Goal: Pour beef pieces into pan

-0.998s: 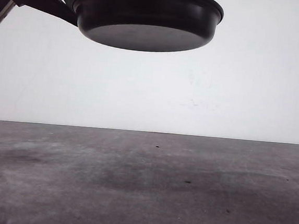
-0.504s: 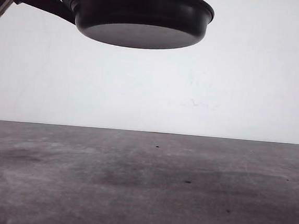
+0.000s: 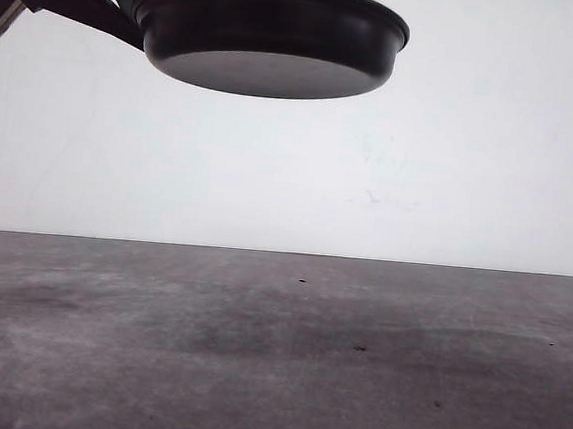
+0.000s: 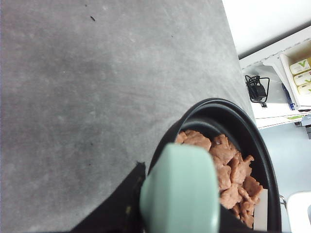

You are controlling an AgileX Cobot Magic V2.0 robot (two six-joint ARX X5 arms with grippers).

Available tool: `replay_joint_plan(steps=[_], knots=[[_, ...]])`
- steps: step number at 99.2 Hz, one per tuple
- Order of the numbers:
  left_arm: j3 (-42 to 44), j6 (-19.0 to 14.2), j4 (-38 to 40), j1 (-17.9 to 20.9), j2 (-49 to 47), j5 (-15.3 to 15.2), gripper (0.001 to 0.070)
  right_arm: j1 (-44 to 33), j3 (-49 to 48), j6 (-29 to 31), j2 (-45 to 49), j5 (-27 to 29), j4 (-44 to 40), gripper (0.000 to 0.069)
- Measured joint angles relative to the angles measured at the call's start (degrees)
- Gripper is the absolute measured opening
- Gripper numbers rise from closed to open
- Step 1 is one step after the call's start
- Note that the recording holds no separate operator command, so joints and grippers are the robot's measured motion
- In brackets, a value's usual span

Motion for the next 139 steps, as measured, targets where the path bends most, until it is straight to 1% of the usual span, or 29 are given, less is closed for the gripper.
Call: replay_joint_plan(steps=[6,11,15,20,27,36,47,56,70,80,105,126,129,132,135,139], knots=[[0.0,0.35,-0.09,0.02,0.0,0.0,0.0053,-5.38,0.42,9.66,-1.18,-3.02,-4.9,0.0018],[0.0,0.57,-0.09,0.0,0.0,0.02,0.0053,-10.4,0.68,16.33,-1.68,-5.81,-9.38,0.0018],[0.0,0.68,-0.09,0.0,0.0,0.02,0.0053,-14.78,0.74,20.44,-1.79,-8.55,-13.62,0.0018],[0.0,0.87,-0.04,0.0,0.0,-0.02,0.0053,-20.55,0.74,23.82,-1.4,-12.61,-19.37,0.0018],[0.0,1.49,0.0,0.0,0.0,-0.35,0.0053,-28.89,0.7,26.53,0.7,-19.54,-26.93,0.0018],[0.0,1.99,0.0,0.0,0.0,-1.38,0.0053,-37.46,-0.37,27.89,4.92,-27.26,-32.46,0.0018],[0.0,2.12,0.04,0.02,0.0,-1.73,0.0053,-44.76,-3.91,28.46,10.45,-33.79,-35.12,0.0018],[0.0,2.19,0.02,0.02,0.0,-1.73,0.0053,-46.97,-6.73,28.7,14.27,-38.32,-34.86,0.0018],[0.0,2.19,0.02,0.02,0.0,-1.79,0.0053,-46.62,-8.15,28.37,17.66,-39.43,-33.99,0.0018],[0.0,2.19,0.02,0.02,0.0,-1.77,0.0053,-45.27,-8.13,27.69,18.71,-38.84,-32.52,0.0018],[0.0,2.19,0.02,0.02,0.0,-1.77,0.0053,-42.47,-8.15,27.5,25.14,-38.84,-34.71,0.0018],[0.0,2.19,0.02,0.02,0.0,-1.79,0.0053,-41.42,-8.13,27.12,25.88,-38.6,-34.75,0.0022],[0.0,2.19,0.02,0.02,0.0,-1.79,0.0053,-41.35,-8.13,27.08,25.88,-38.6,-34.73,0.0041],[0.0,2.19,0.02,0.02,0.0,-1.79,0.0053,-41.35,-8.13,27.02,25.88,-38.6,-34.75,0.008],[0.0,2.19,0.04,0.02,0.0,-1.88,0.0053,-41.35,-8.13,26.88,25.86,-38.6,-34.77,0.0142],[0.0,2.19,0.15,0.02,0.0,-2.23,0.0053,-41.35,-8.13,26.73,25.73,-38.6,-34.82,0.0253]])
